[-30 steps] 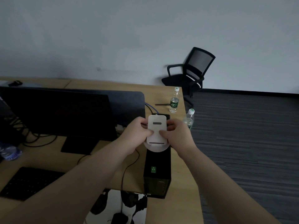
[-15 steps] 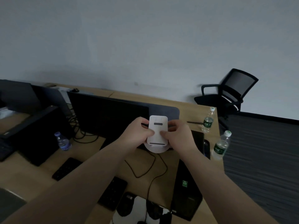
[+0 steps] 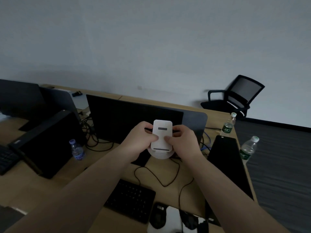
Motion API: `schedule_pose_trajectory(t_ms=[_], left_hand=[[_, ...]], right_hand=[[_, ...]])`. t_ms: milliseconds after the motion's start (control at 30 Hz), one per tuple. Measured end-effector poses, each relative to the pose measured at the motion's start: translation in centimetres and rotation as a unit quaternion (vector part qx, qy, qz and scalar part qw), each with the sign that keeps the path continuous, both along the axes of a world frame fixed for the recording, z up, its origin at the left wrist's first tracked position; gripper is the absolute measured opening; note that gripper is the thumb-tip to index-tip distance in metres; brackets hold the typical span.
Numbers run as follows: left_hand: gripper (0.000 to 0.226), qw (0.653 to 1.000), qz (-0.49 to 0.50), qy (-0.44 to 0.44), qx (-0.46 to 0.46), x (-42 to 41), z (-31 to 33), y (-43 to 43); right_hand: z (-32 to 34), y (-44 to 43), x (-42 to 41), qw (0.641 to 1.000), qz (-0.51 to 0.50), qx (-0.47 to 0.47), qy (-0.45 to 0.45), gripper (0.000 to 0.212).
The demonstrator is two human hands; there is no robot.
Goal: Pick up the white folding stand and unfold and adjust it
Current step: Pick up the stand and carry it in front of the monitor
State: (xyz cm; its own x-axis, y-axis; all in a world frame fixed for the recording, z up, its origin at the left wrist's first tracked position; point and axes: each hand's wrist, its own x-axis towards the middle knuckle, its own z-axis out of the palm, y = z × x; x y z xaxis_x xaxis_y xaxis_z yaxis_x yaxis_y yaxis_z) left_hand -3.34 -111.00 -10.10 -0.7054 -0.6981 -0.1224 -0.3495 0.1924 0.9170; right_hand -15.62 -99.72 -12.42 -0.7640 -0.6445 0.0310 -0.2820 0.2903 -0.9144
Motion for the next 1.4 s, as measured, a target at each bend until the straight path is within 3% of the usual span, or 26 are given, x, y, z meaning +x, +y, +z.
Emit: schedule_pose_trajectory(t_ms=[467,900,1400], left_hand=[[0.043,0.993,-0.117,0.024,0.017,2.2,-0.5,-4.1],[0.046,0.994,-0.109,-0.023,-0.021,-2.1,-2.3,-4.1],[0.054,0.989,-0.111,-0.096,0.009,-4.5,-11.2,-5.3]], right_hand=[[1.0,-1.5,6.2,0.991,-0.135,0.015,0.003,0.041],[-2.8,-1.9,1.1,0.993,-0.115,0.008,0.002,0.043],[-12.2,-3.4,-1.5,0.990,-0.128,0.017,-0.063,0.044]])
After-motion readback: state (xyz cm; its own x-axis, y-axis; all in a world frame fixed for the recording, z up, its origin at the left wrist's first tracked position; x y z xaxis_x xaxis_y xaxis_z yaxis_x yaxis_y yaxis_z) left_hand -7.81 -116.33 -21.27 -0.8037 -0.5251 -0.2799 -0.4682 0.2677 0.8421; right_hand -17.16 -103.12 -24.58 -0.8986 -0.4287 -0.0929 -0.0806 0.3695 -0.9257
